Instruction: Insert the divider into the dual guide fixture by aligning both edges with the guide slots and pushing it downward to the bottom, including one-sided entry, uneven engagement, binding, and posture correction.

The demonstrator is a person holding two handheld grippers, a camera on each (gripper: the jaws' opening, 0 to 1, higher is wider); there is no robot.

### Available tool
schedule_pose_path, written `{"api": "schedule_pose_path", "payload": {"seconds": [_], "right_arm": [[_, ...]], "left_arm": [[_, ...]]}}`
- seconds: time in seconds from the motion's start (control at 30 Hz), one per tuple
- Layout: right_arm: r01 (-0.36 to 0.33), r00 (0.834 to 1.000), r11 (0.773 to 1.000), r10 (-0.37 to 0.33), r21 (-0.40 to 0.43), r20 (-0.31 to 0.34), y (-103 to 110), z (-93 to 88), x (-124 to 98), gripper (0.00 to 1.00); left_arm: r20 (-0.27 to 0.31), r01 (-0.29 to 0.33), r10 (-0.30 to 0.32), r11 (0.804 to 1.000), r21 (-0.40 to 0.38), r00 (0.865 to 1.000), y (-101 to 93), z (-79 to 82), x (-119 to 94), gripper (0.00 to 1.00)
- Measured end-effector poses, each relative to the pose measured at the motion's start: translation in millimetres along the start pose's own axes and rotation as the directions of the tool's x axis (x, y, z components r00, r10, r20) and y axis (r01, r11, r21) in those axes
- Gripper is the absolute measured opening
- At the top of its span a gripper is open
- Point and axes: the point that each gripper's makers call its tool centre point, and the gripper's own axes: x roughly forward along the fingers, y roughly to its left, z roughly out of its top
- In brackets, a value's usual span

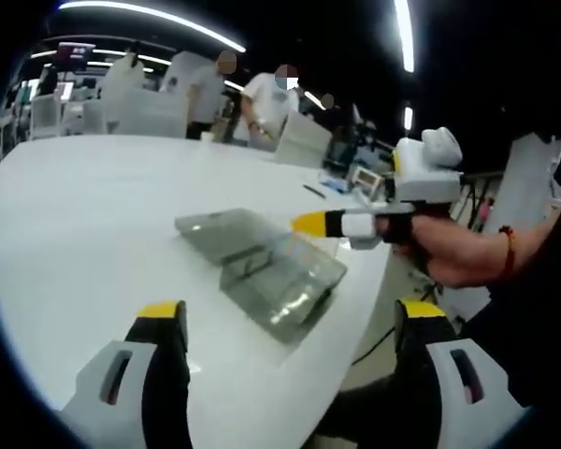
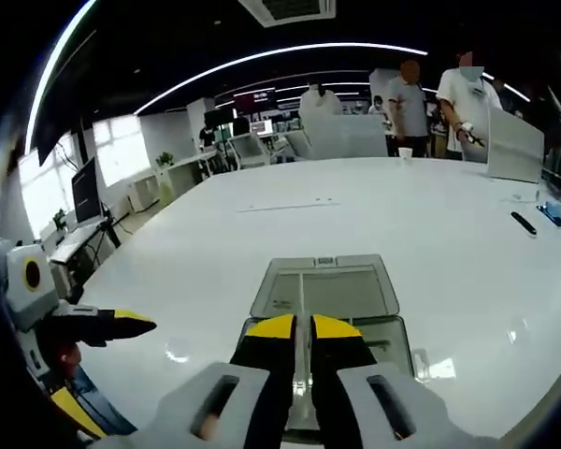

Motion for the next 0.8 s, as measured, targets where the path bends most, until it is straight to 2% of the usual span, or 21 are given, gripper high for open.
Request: {"api": "schedule_pose_path", "payload": {"seconds": [0.03, 0.17, 0.23, 0.37, 0.8], "right_arm": [[-0.002, 1.0, 1.0, 0.002, 0.013, -0.026, -0.1, -7.0, 1.7, 0.0], [-0.003, 0.998, 1.0, 0.004, 0.021, -0.066, -0.4, -15.4, 1.8, 0.0], [0.002, 0.993, 0.999, 0.004, 0.046, -0.119, -1.0, -24.5, 1.8, 0.0], [0.005, 0.989, 0.999, 0.001, 0.037, -0.148, -2.8, -28.3, 3.2, 0.0], [-0.017, 0.984, 0.988, 0.043, 0.151, -0.172, 0.7, -11.1, -6.5, 0.0]], "left_arm": [[0.001, 0.0, 0.0, 1.0, -0.001, 1.0, -0.3, 0.4, 0.1, 0.9], [0.01, -0.002, 0.002, 1.0, 0.0, 1.0, -0.4, 2.8, -1.2, 0.9], [0.012, -0.004, 0.004, 1.0, -0.004, 1.0, -0.1, 2.4, -1.4, 0.9], [0.01, -0.01, 0.01, 1.0, -0.004, 1.0, 0.3, 1.0, -2.6, 0.89], [0.025, -0.02, 0.021, 1.0, -0.022, 0.999, 0.2, 1.3, -2.4, 0.89]]}}
